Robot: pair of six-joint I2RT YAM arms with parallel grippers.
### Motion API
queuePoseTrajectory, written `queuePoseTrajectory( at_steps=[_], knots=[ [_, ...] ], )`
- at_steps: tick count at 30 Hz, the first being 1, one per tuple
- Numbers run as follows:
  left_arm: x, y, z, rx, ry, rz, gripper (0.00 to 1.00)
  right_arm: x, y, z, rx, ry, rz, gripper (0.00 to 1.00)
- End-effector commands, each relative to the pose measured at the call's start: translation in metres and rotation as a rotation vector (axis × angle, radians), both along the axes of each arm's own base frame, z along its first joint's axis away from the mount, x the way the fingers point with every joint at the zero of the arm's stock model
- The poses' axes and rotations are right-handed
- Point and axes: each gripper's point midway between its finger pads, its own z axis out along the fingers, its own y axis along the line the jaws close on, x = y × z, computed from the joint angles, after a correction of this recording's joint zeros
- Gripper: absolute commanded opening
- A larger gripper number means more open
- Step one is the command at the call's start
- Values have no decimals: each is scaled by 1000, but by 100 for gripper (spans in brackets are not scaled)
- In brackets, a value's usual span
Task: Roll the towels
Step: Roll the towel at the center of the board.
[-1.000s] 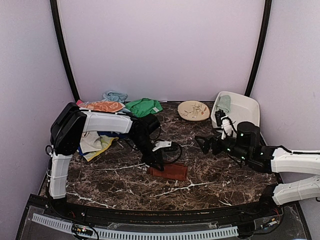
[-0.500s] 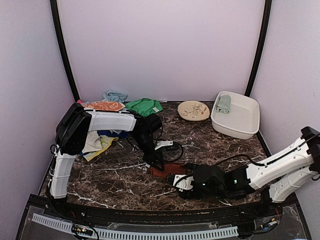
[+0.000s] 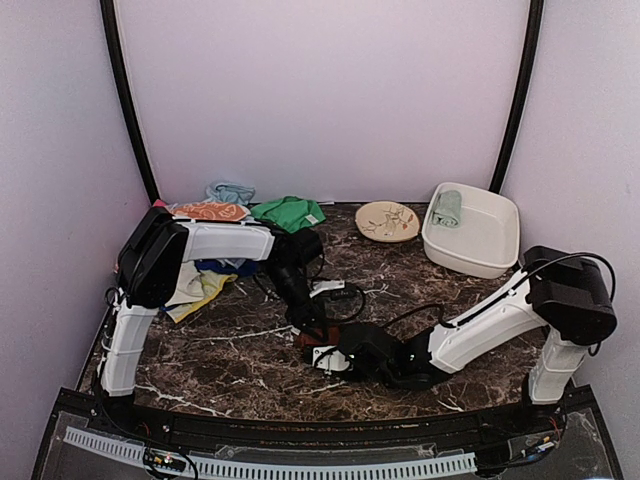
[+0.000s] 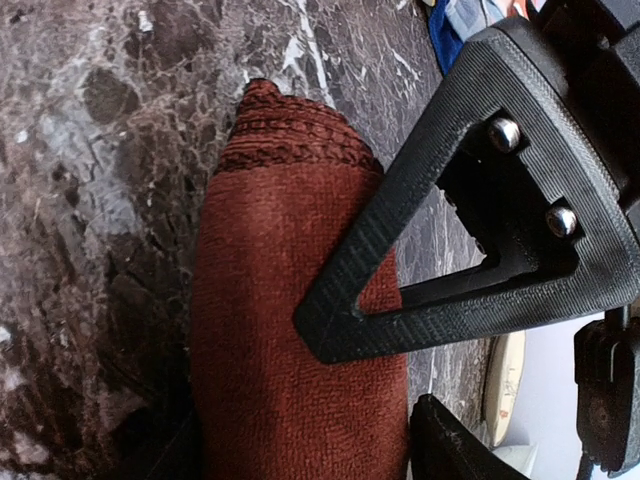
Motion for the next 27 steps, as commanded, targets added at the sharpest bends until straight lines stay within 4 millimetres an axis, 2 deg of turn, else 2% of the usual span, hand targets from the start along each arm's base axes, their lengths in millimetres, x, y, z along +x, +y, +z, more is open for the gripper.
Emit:
queuePoseTrajectory(
  at_steps=[1,4,8,9,10,11,15,19,23,27],
  knots=[
    [-16,40,-58,228,83,-24,28,11,-6,-19,-39,62,-34,65],
    [-3,41,-53,217,82,15,38,11,-9,-32,-24,180,-73,52],
    [37,51,-36,165,37,165,49,4,-13,-45,-9,323,-109,37],
    [45,55,-28,138,26,199,63,3,-13,-47,-1,352,-119,35],
    [51,57,-20,111,6,225,73,1,-13,-50,2,381,-122,32],
    [64,65,-13,81,-28,266,75,0,-13,-51,10,404,-131,30],
    [76,86,20,23,-115,327,77,-2,-14,-59,39,535,-179,26],
    [82,109,40,8,-198,341,77,3,-10,-57,104,705,-231,22],
    [78,126,48,4,-283,307,76,7,-6,-52,191,884,-270,17],
    [64,133,50,-7,-300,277,73,16,-3,-50,271,1001,-326,15]
  ],
)
